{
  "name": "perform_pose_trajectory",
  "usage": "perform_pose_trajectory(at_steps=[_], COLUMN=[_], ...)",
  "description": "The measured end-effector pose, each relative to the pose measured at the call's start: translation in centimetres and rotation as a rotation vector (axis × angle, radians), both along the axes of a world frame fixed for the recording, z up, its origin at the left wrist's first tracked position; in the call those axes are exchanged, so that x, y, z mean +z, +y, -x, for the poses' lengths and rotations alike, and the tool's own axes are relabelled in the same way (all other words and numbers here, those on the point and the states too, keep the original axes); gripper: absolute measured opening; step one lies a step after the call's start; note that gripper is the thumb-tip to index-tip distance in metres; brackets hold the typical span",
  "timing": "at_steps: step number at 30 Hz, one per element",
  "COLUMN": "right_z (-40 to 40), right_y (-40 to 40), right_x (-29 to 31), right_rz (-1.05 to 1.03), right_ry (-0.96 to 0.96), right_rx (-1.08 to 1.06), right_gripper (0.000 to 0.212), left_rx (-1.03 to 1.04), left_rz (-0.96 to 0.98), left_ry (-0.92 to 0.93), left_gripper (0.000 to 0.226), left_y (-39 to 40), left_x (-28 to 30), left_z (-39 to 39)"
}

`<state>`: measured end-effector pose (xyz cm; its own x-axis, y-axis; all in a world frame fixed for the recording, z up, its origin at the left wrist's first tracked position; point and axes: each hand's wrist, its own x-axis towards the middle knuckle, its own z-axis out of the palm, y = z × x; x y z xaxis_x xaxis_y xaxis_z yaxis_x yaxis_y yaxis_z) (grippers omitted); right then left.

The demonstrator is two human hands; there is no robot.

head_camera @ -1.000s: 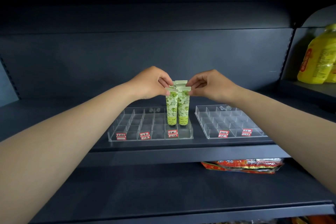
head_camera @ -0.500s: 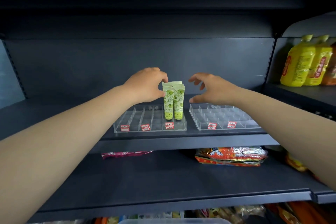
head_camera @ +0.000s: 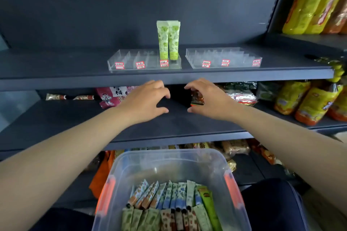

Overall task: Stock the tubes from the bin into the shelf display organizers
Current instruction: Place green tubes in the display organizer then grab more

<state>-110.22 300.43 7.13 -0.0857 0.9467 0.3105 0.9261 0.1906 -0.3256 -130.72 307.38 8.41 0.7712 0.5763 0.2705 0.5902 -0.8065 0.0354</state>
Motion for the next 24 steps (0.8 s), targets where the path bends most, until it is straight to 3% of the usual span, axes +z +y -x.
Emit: perform_pose_trajectory(at_steps=[7,13,17,24], right_z=[0.2,0.1,0.2,0.3], right_y=[-3.3,-5.4,-6.3,-7.0], right_x=[-9.7,-18.9,-23.1,-26.6], right_rz=[0.262,0.591,0.777,1.088], right_ry=[0.095,0.042,0.076,-0.075], right_rx=[0.006,-0.057,-0.085,-0.102], right_gripper=[0.054,0.059,0.058,0.049], left_rx=[0.044,0.106,0.15,0.115], left_rz=[0.334,0.605,0.713,0.858], left_ry=[0.101,0.21,0.228,0.253], left_gripper=[0.039,0.04,0.041,0.045], left_y=[-2.5,-4.5,-5.7,-7.4], left_x=[-12.4,-21.8,-26.1,-30.1], left_z=[0.0,0.5,0.9,-1.3])
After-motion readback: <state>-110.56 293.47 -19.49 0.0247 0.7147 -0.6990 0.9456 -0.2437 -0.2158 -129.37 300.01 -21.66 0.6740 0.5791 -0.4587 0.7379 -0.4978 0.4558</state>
